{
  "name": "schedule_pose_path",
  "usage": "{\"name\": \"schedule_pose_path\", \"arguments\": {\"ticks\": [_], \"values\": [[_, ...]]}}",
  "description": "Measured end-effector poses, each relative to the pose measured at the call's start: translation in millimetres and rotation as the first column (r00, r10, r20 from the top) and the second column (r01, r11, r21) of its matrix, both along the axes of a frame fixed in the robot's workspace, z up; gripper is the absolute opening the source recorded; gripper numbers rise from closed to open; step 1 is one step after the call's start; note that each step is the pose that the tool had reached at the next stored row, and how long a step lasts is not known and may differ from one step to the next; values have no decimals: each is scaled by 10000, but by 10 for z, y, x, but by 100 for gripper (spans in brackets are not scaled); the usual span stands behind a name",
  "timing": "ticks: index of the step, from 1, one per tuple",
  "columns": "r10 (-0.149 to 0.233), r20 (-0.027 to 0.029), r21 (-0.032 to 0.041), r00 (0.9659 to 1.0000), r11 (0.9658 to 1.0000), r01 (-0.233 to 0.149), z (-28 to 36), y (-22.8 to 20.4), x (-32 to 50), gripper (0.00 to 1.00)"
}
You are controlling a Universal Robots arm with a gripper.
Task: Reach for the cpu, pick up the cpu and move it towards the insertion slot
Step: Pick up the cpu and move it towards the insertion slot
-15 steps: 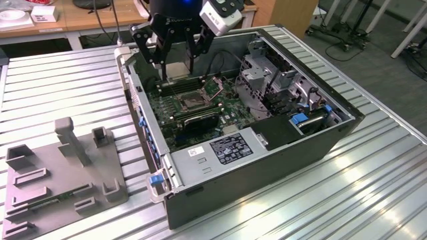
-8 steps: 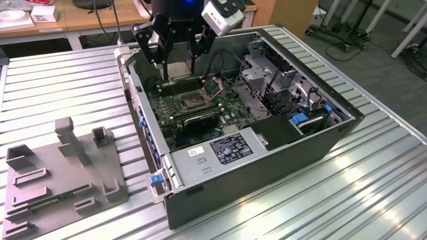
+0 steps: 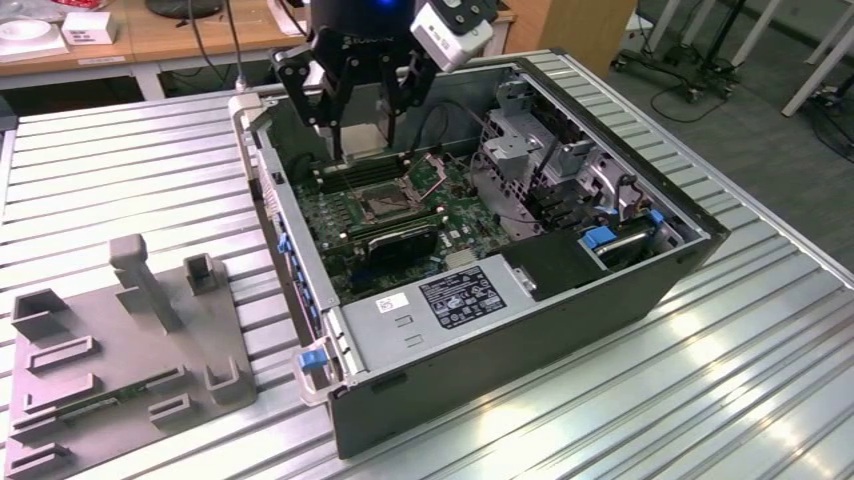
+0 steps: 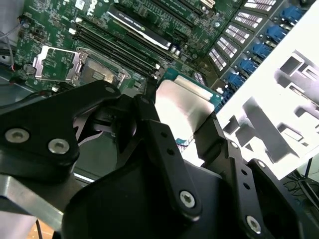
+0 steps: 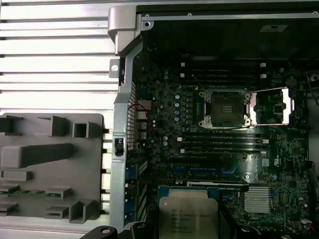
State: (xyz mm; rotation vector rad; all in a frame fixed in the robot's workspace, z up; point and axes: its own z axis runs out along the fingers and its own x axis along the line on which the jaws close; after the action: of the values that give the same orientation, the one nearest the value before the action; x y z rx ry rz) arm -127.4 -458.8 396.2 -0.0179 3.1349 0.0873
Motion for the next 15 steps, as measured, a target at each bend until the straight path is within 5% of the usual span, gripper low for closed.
{"name": "schedule_pose_path", "arguments": {"ticks": [15], "values": [[0, 0, 1, 10000, 10000, 0, -6, 0, 236, 55]]}}
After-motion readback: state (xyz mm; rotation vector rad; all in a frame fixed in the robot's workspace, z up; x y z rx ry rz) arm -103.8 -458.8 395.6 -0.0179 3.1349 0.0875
